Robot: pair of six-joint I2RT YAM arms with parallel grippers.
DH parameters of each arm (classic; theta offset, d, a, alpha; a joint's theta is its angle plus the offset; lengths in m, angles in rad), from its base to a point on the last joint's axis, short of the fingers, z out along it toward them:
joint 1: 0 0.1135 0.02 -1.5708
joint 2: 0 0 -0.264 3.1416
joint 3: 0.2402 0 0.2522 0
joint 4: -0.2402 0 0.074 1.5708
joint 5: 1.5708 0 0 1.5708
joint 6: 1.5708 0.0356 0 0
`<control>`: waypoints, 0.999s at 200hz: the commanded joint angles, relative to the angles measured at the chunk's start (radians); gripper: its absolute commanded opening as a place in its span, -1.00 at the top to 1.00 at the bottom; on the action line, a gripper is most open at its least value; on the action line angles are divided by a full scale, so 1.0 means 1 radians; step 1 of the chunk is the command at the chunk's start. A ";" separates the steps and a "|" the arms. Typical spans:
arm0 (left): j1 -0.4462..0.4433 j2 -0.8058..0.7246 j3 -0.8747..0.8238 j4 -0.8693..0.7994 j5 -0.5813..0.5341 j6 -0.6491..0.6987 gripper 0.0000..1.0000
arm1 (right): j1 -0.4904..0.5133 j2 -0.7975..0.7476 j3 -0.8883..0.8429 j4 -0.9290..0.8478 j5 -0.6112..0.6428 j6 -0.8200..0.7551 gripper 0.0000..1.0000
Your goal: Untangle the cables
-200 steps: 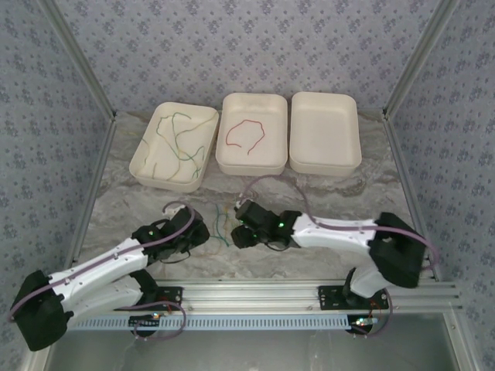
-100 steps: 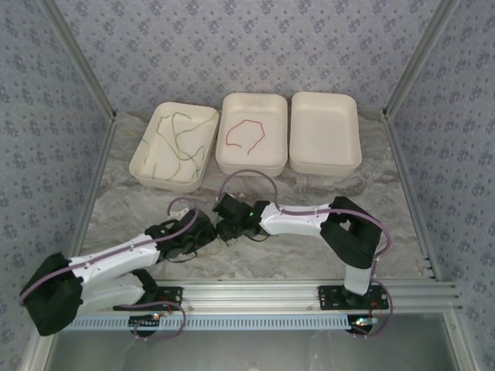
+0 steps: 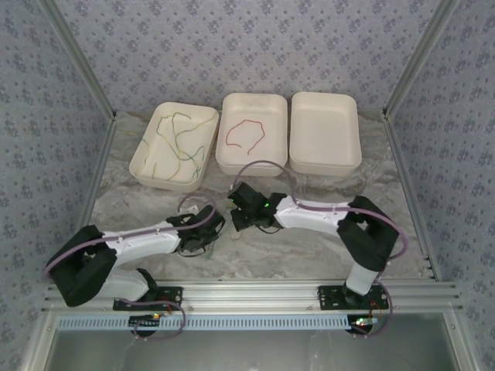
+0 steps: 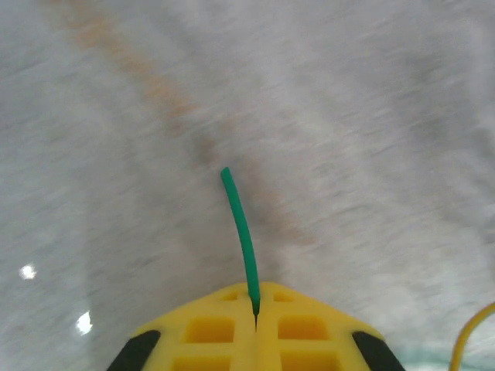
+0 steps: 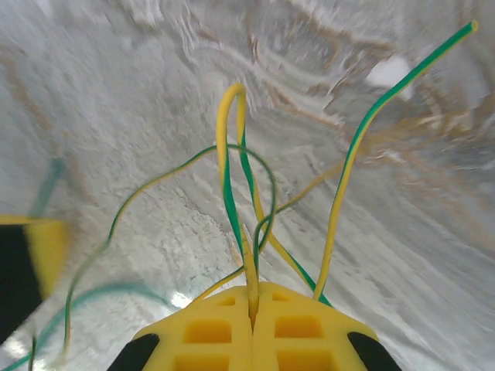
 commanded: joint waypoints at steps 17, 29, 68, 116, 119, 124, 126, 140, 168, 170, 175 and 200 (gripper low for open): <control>0.045 0.033 0.021 0.220 -0.022 0.056 1.00 | -0.110 -0.232 -0.073 -0.056 -0.009 -0.030 1.00; 0.074 -0.016 0.014 0.207 -0.021 0.079 1.00 | -0.150 -0.298 -0.103 -0.073 -0.020 -0.039 1.00; 0.152 -0.174 0.012 0.161 0.009 0.137 1.00 | -0.285 -0.467 -0.172 -0.094 -0.087 -0.046 1.00; 0.184 -0.236 0.029 0.190 0.083 0.155 1.00 | -0.340 -0.533 -0.184 -0.105 -0.122 -0.046 1.00; 0.183 -0.237 0.030 0.195 0.089 0.155 1.00 | -0.341 -0.533 -0.184 -0.107 -0.121 -0.045 1.00; 0.184 -0.238 0.030 0.200 0.097 0.155 1.00 | -0.341 -0.531 -0.182 -0.110 -0.116 -0.044 1.00; 0.183 -0.239 0.029 0.202 0.100 0.154 1.00 | -0.341 -0.529 -0.180 -0.113 -0.113 -0.043 1.00; 0.184 -0.251 0.037 0.212 0.126 0.167 1.00 | -0.342 -0.503 -0.178 -0.134 -0.083 -0.039 1.00; 0.178 -0.263 0.095 0.209 0.212 0.278 1.00 | -0.369 -0.401 -0.210 -0.097 -0.112 -0.012 0.92; 0.178 -0.264 0.098 0.207 0.214 0.287 1.00 | -0.369 -0.396 -0.215 -0.089 -0.115 -0.011 0.88; 0.173 -0.262 0.111 0.199 0.223 0.303 1.00 | -0.369 -0.386 -0.226 -0.069 -0.124 -0.003 0.78; 0.172 -0.263 0.127 0.185 0.256 0.324 1.00 | -0.355 -0.411 -0.253 -0.012 -0.132 0.011 0.22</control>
